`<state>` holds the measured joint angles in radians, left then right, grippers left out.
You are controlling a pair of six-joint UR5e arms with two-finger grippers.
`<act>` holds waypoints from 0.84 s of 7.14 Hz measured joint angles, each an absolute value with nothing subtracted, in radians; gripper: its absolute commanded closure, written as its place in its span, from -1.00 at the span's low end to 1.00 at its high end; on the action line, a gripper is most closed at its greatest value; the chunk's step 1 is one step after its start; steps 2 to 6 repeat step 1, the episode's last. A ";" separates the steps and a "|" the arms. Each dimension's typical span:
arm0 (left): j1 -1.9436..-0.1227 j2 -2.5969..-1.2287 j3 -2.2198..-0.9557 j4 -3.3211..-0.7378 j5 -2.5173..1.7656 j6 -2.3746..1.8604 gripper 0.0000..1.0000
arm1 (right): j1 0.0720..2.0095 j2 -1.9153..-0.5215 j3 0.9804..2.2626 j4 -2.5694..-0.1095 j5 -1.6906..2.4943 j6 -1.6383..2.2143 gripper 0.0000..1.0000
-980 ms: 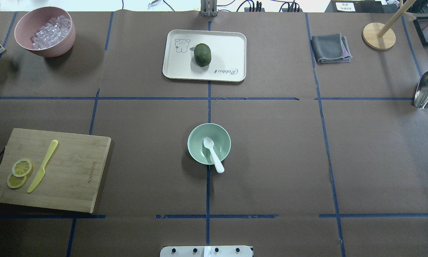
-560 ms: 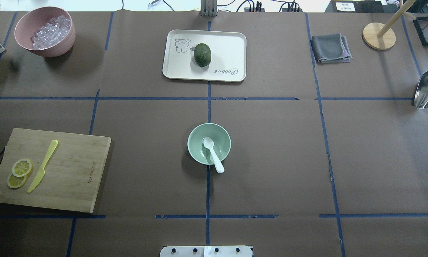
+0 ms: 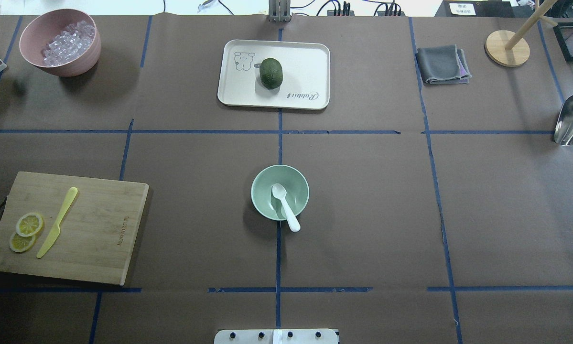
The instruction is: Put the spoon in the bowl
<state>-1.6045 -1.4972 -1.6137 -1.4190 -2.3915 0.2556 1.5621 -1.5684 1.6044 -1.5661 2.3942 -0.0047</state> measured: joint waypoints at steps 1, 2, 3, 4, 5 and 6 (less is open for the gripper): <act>-1.605 -1.497 -1.614 -1.419 -2.391 0.256 -1.00 | 1.563 -1.569 1.604 -1.566 2.394 -0.005 -1.00; -1.605 -1.497 -1.614 -1.419 -2.391 0.256 -1.00 | 1.563 -1.569 1.604 -1.566 2.394 -0.005 -1.00; -1.605 -1.497 -1.614 -1.419 -2.391 0.256 -1.00 | 1.563 -1.569 1.604 -1.566 2.394 -0.005 -1.00; -1.605 -1.497 -1.614 -1.419 -2.391 0.256 -1.00 | 1.563 -1.569 1.604 -1.566 2.394 -0.005 -1.00; -1.605 -1.497 -1.614 -1.419 -2.391 0.256 -1.00 | 1.563 -1.569 1.604 -1.566 2.394 -0.005 -1.00; -1.605 -1.497 -1.614 -1.419 -2.391 0.256 -1.00 | 1.563 -1.569 1.604 -1.566 2.394 -0.005 -1.00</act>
